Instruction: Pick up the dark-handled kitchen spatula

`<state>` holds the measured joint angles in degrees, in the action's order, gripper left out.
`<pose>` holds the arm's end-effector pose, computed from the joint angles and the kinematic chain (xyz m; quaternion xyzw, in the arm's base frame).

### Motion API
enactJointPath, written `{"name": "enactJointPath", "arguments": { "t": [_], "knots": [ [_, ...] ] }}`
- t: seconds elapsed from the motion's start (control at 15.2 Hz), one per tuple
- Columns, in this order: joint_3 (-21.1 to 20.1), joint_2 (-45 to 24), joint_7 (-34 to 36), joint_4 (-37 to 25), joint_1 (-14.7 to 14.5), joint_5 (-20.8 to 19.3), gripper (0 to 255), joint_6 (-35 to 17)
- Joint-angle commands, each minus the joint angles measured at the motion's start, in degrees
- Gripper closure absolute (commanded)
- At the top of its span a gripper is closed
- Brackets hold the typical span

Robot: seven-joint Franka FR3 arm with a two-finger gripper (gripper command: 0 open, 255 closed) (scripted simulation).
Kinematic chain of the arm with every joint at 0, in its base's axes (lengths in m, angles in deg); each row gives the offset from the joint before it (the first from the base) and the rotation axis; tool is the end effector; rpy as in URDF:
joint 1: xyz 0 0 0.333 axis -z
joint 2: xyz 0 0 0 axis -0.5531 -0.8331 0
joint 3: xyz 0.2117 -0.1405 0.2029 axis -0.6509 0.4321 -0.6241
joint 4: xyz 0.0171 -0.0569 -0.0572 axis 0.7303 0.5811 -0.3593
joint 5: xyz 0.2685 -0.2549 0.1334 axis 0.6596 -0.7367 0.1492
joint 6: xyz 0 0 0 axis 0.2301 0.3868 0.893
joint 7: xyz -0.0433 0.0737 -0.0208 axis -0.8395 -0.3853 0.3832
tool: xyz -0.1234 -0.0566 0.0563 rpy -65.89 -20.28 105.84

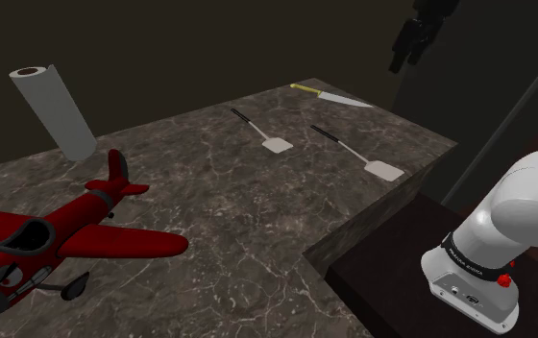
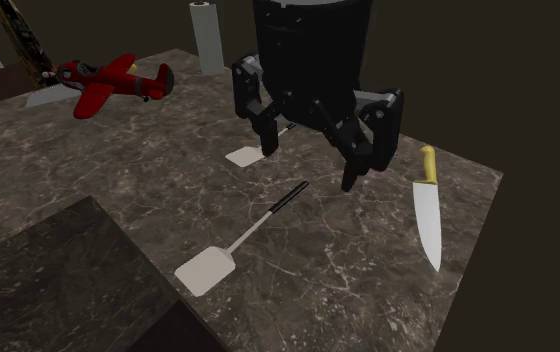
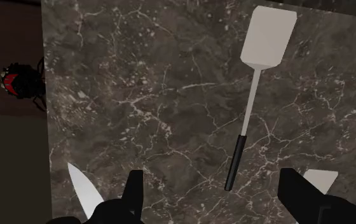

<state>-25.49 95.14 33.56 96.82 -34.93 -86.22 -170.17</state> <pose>0.3169 -0.0070 0.5991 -0.9979 -0.0278 -0.0577 0.0067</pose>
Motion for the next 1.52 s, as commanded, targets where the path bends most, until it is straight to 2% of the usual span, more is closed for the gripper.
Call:
{"name": "enactJointPath", "arguments": {
  "t": [0.0, 0.4, 0.79, 1.45],
  "knots": [
    [0.00, 0.00, 0.00, 0.00, 0.00, 0.00, 0, 0.00],
    [-5.15, -8.80, 6.62, -1.46, -1.12, 2.36, 0, -6.85],
    [-9.91, -19.36, 13.16, -5.69, -1.83, 3.15, 0, -12.71],
    [-16.24, -39.81, 24.64, -18.94, -3.16, -0.15, 0, -18.64]
  ]
}}
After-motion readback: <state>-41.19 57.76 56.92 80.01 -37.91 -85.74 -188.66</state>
